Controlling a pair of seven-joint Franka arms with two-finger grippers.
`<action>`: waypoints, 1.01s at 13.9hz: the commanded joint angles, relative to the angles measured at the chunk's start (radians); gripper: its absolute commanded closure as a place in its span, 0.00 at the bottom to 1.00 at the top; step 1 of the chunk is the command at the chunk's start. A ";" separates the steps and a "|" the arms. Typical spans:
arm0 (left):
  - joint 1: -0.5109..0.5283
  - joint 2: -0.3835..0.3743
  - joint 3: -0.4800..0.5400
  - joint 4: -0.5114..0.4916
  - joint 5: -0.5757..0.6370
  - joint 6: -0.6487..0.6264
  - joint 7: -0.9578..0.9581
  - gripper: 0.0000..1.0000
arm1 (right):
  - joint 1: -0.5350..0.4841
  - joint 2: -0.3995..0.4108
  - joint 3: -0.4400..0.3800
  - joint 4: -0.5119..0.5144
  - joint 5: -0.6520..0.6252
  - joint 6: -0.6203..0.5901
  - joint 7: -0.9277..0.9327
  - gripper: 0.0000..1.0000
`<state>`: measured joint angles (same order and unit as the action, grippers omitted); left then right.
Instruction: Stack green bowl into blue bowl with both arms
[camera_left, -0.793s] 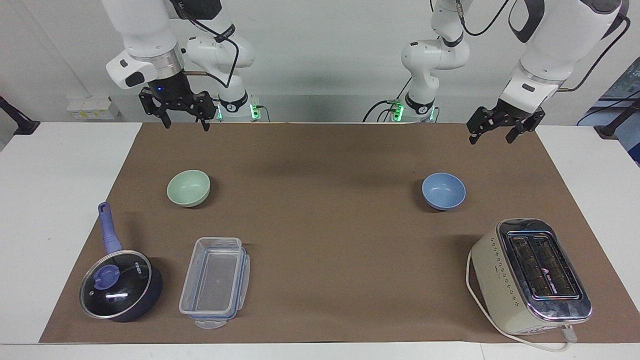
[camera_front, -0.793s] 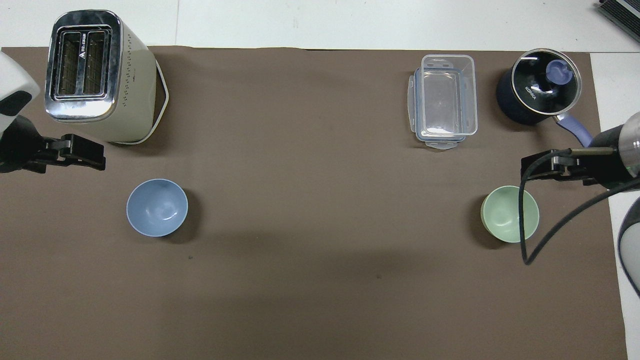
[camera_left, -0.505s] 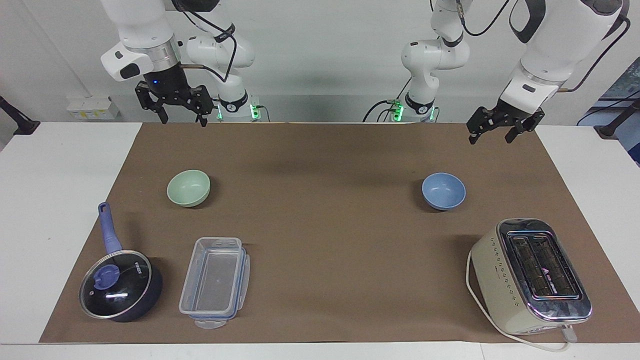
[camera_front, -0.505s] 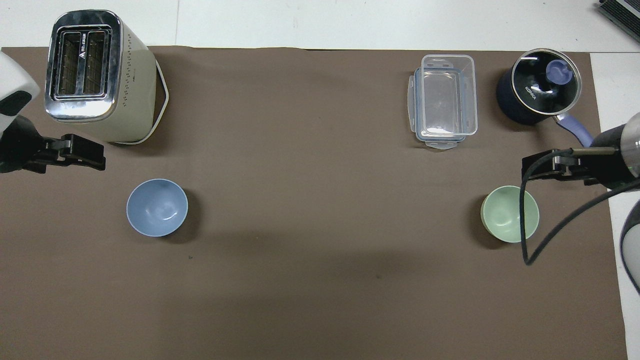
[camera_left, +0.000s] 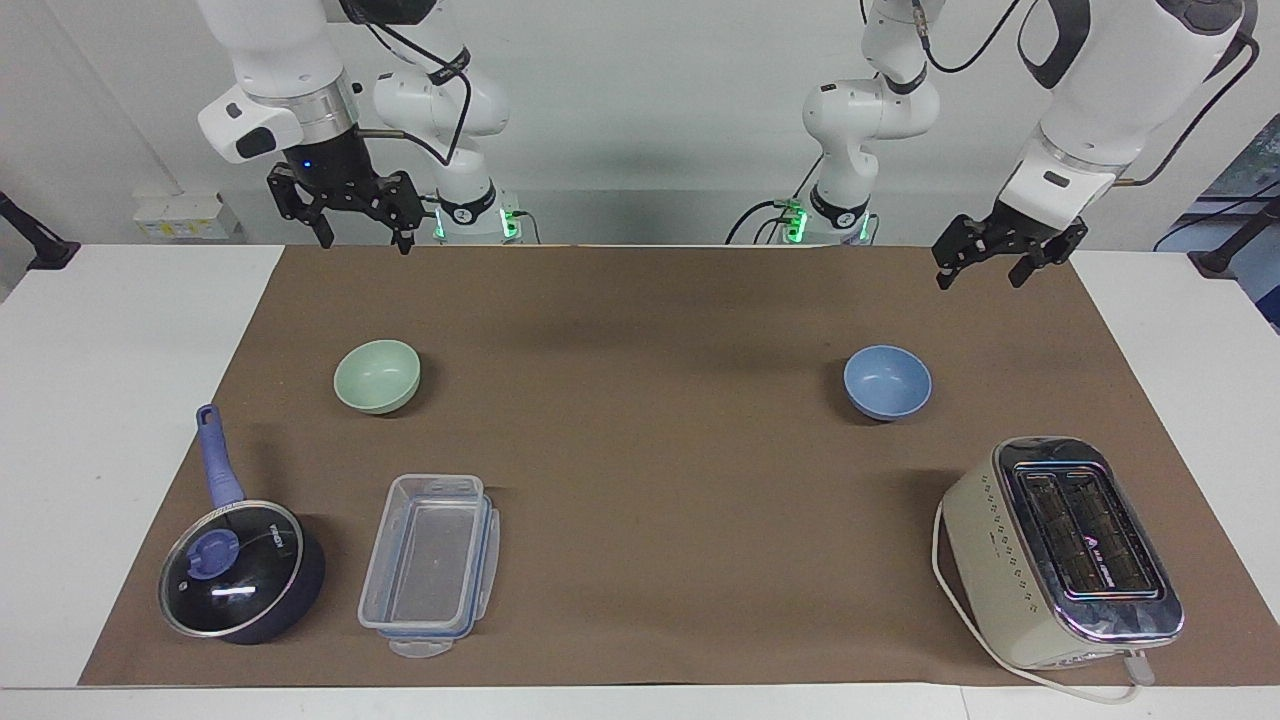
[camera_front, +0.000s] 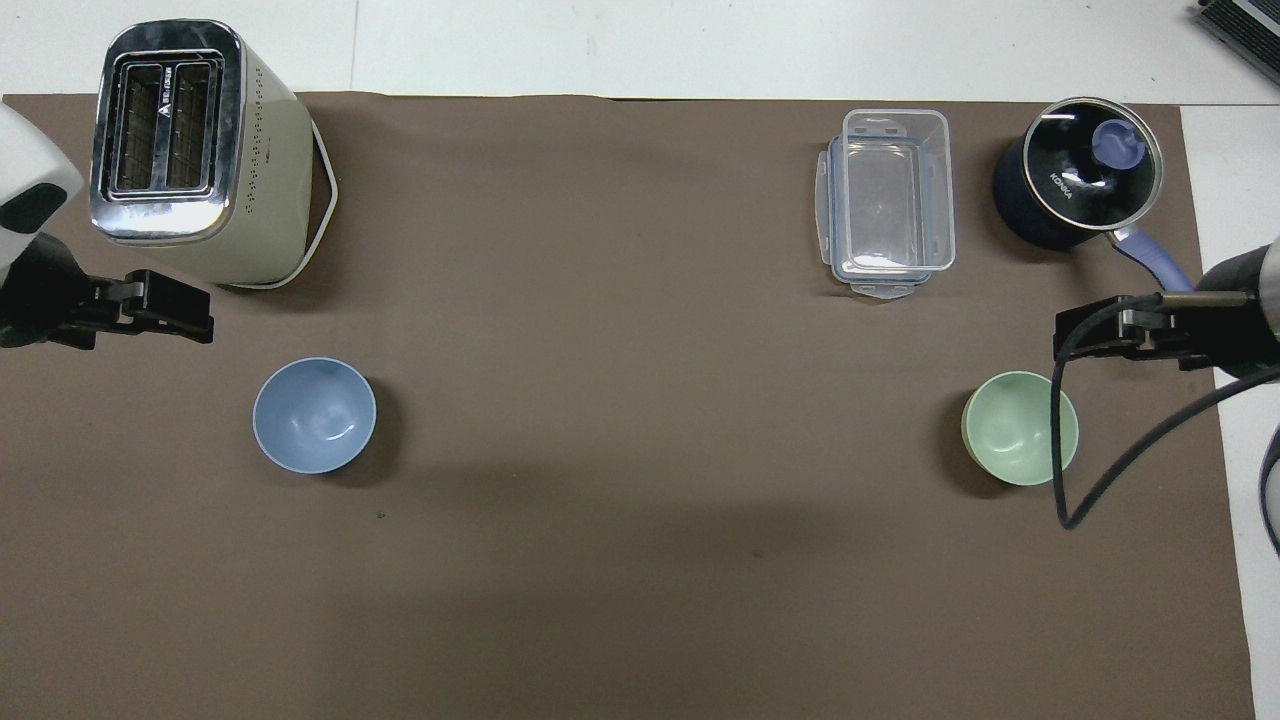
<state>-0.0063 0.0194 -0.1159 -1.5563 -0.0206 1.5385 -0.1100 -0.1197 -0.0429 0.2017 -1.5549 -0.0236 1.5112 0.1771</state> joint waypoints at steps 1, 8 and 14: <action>0.008 -0.033 0.001 -0.051 -0.013 0.032 -0.002 0.00 | -0.014 0.003 0.007 0.007 0.017 -0.003 0.001 0.00; 0.009 -0.053 0.012 -0.128 -0.013 0.083 0.003 0.00 | -0.012 0.000 0.007 0.004 0.017 -0.003 0.001 0.00; 0.057 -0.087 0.012 -0.347 -0.018 0.280 0.104 0.00 | -0.012 0.000 0.007 0.006 0.017 -0.005 -0.001 0.00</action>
<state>0.0299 -0.0102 -0.1028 -1.7799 -0.0209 1.7248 -0.0469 -0.1198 -0.0429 0.2018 -1.5549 -0.0236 1.5112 0.1771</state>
